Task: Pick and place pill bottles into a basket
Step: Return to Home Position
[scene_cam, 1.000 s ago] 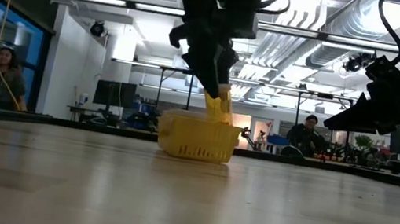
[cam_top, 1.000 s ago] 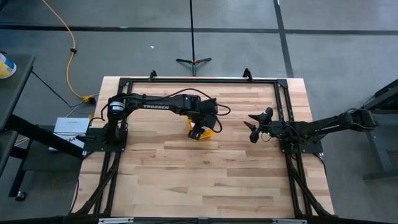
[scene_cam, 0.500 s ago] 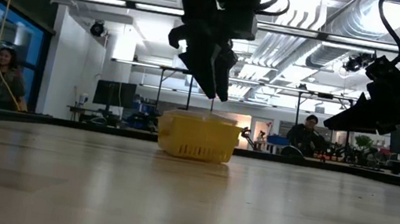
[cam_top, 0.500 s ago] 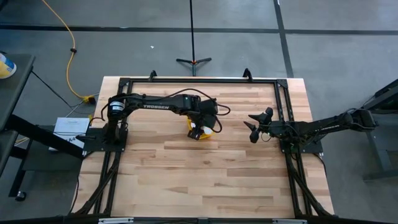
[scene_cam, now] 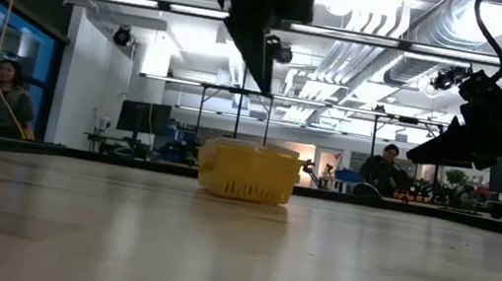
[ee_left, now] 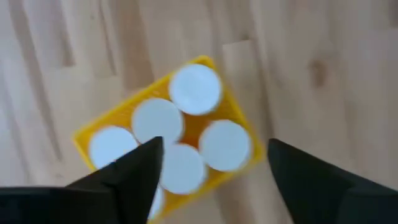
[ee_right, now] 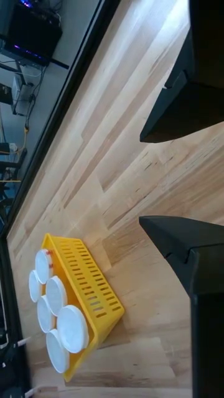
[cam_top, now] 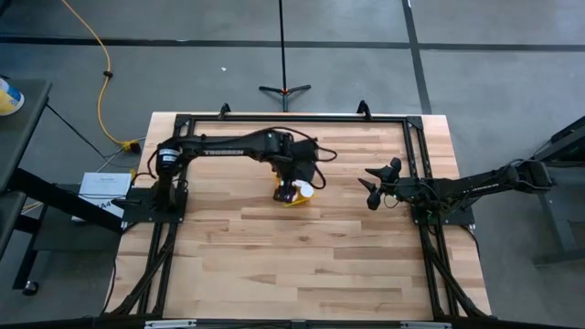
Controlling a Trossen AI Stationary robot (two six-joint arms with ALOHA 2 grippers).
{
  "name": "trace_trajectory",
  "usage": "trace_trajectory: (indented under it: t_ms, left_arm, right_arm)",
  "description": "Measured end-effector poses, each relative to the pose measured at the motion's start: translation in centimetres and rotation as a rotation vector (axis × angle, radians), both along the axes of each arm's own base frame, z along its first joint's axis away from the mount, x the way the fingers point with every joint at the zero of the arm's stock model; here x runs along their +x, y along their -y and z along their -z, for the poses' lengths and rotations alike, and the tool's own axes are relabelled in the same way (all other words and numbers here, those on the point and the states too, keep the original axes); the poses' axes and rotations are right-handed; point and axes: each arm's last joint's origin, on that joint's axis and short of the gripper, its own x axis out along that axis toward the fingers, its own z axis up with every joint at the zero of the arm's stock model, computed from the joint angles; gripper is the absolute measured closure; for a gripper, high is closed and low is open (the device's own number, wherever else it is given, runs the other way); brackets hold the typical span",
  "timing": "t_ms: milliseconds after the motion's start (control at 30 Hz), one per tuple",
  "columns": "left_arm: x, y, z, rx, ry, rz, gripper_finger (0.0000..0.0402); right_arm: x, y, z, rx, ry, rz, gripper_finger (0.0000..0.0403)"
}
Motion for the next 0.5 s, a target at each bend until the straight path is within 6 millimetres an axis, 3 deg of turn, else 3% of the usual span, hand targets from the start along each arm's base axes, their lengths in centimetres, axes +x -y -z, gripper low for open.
trace_trajectory:
  t_ms: [267,400,500]
  left_arm:
    - [-2.7,1.1,-2.2,-0.183,0.058,0.013,0.0268]
    - [-5.0,1.9,-4.2,-0.174,0.151,0.017,0.0362]
    - [-7.4,2.5,-5.7,-0.157,0.236,-0.009,0.0379]
  right_arm:
    - [-0.1,0.0,0.3,0.011,-0.022,0.003,0.0208]
    - [0.0,0.0,0.4,0.023,-0.024,0.009,0.0208]
    - [0.0,0.0,0.4,0.027,-0.024,0.013,0.0208]
